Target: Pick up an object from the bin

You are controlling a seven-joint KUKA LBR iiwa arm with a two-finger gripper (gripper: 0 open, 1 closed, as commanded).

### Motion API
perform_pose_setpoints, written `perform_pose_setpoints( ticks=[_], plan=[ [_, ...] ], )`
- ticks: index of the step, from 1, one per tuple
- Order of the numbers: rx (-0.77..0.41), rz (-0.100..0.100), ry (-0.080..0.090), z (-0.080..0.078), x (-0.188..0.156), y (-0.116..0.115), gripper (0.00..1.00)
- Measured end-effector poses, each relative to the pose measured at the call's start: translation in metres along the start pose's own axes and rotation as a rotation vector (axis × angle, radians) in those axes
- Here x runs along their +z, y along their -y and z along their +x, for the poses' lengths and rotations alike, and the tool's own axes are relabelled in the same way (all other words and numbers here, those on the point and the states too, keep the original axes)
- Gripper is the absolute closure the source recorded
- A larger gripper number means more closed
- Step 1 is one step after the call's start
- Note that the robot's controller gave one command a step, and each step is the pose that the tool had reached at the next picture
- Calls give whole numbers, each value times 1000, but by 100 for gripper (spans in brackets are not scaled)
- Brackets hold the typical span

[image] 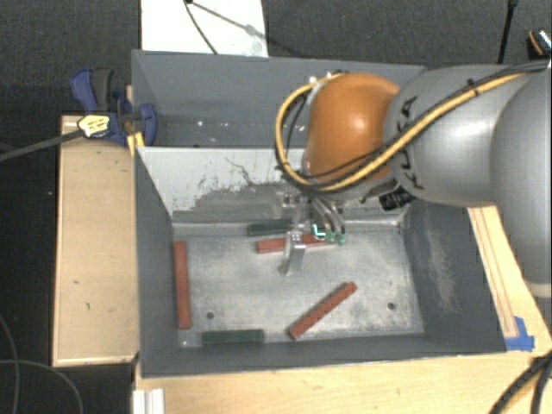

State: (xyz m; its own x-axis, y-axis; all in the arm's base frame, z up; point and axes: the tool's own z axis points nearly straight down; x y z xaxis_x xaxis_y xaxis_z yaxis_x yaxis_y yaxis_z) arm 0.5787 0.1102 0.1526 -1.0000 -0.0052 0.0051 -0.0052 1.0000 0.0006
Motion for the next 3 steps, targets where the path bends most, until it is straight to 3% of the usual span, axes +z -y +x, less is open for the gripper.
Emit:
perform_pose_setpoints(
  ticks=[1,2,3],
  plan=[
    [-152,2,4,-12,83,58,0],
    [-274,6,4,9,82,191,0],
    [-438,-1,4,74,83,135,0]
  ],
)
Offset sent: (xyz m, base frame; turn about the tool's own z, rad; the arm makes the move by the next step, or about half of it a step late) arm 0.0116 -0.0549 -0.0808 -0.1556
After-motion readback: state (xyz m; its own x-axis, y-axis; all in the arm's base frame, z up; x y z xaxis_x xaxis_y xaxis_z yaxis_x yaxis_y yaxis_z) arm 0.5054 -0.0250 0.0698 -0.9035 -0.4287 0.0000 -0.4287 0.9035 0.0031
